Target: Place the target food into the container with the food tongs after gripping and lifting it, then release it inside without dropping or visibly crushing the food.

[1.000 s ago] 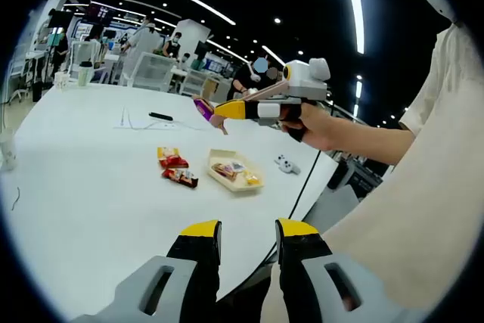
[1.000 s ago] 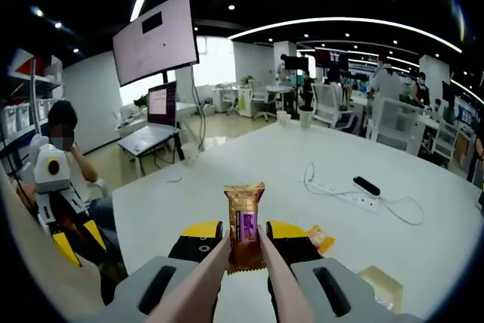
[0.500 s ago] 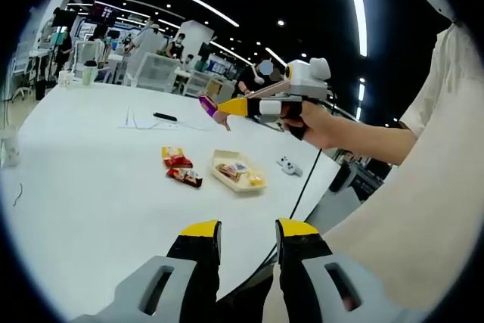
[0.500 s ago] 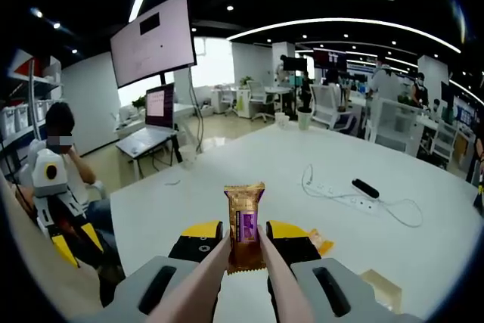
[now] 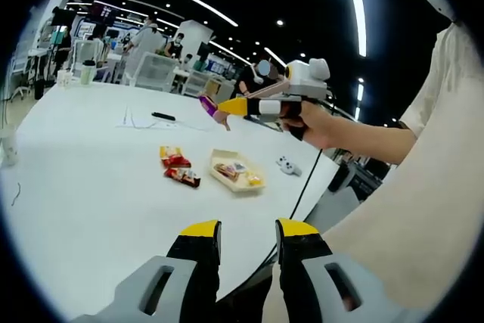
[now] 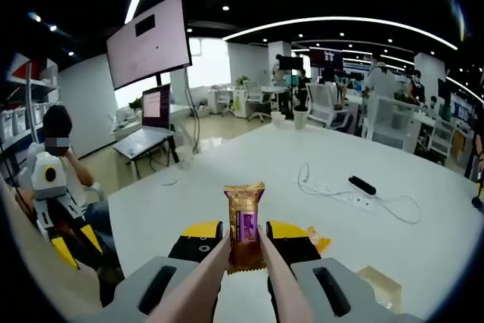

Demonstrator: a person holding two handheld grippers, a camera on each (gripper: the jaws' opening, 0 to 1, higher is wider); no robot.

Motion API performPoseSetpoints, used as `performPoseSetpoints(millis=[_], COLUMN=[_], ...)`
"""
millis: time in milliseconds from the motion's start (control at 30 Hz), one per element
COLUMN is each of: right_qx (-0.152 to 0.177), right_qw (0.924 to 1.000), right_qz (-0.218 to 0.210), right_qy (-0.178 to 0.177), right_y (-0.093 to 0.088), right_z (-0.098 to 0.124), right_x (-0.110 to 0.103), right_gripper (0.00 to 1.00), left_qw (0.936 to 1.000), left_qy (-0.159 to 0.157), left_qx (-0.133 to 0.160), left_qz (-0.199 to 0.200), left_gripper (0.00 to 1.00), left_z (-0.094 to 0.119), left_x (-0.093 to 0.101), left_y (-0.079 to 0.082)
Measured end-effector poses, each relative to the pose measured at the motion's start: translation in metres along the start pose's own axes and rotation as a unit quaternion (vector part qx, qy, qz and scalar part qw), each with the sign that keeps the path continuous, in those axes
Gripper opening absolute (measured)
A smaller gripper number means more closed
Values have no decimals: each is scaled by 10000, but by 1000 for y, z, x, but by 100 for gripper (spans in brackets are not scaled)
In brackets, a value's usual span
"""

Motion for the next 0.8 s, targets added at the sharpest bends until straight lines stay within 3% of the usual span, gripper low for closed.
performPoseSetpoints(millis=[167, 800], right_qx=[-26, 12], right_qw=[9999, 9999], right_qz=[146, 37], right_qy=[-2, -110], right_y=[2, 1], right_z=[1, 5], right_x=[-3, 1], right_gripper=[22, 22], left_qw=[10000, 10000], left_qy=[-7, 16], left_qx=[45, 61], left_qz=[24, 69], left_gripper=[29, 28], left_z=[1, 5], left_x=[-1, -1], left_y=[0, -5])
Point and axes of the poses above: the point that each gripper's makers call its tool centre point, and the gripper's own axes: z roughly backward along the fingers, x roughly to its right, y roughly out of its top, the point moved 10 cm from there along z, roughly backward along the fingers, and after that the axes turned 13 degrees about z, right-handed, at the moved point
